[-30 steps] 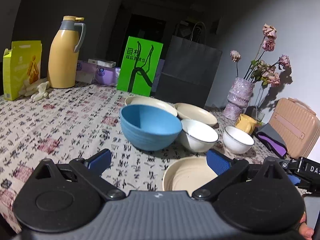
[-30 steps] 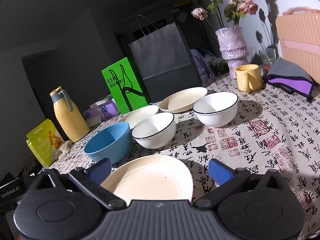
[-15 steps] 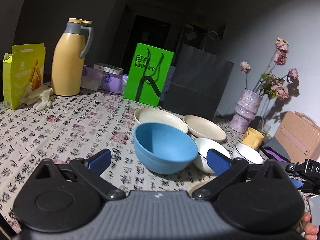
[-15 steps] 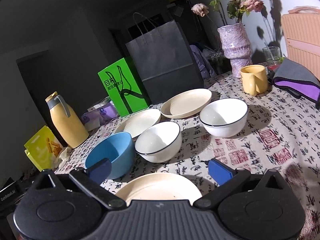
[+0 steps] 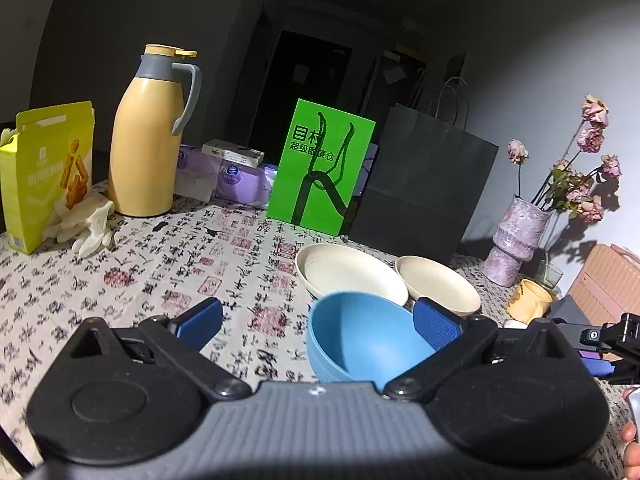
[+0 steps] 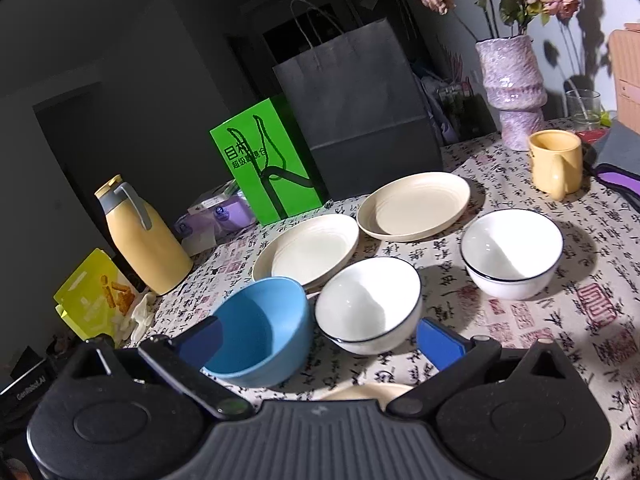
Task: Organize plates and bowls
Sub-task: 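Move both tools over the bowls toward the cream plates behind them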
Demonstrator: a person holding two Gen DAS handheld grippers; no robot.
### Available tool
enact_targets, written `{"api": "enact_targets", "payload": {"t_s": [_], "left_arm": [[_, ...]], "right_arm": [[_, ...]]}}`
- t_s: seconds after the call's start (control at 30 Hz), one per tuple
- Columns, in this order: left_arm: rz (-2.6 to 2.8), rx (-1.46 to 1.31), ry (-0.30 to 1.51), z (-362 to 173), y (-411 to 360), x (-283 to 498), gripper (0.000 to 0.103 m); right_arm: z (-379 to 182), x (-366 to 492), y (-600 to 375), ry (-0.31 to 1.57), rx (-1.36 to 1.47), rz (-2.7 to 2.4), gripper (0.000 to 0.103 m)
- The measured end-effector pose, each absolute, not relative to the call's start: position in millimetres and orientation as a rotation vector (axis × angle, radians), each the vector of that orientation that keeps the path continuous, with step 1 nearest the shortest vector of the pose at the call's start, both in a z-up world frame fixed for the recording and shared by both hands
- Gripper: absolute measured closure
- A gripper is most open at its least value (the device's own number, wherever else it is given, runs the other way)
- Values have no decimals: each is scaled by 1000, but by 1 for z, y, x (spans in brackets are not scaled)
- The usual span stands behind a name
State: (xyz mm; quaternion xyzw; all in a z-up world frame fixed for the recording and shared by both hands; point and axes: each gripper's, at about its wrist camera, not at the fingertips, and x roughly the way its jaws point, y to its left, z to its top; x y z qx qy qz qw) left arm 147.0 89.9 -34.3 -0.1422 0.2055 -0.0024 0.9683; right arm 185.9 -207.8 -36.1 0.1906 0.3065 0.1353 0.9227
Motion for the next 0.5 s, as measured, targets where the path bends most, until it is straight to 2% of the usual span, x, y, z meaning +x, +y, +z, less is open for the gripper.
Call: {"api": "enact_targets", "payload": {"t_s": [0.5], "left_arm": [[-23,-243,458,-5,113,229,0]], "right_arm": [[-9,256,-177,706,370,239,0]]}}
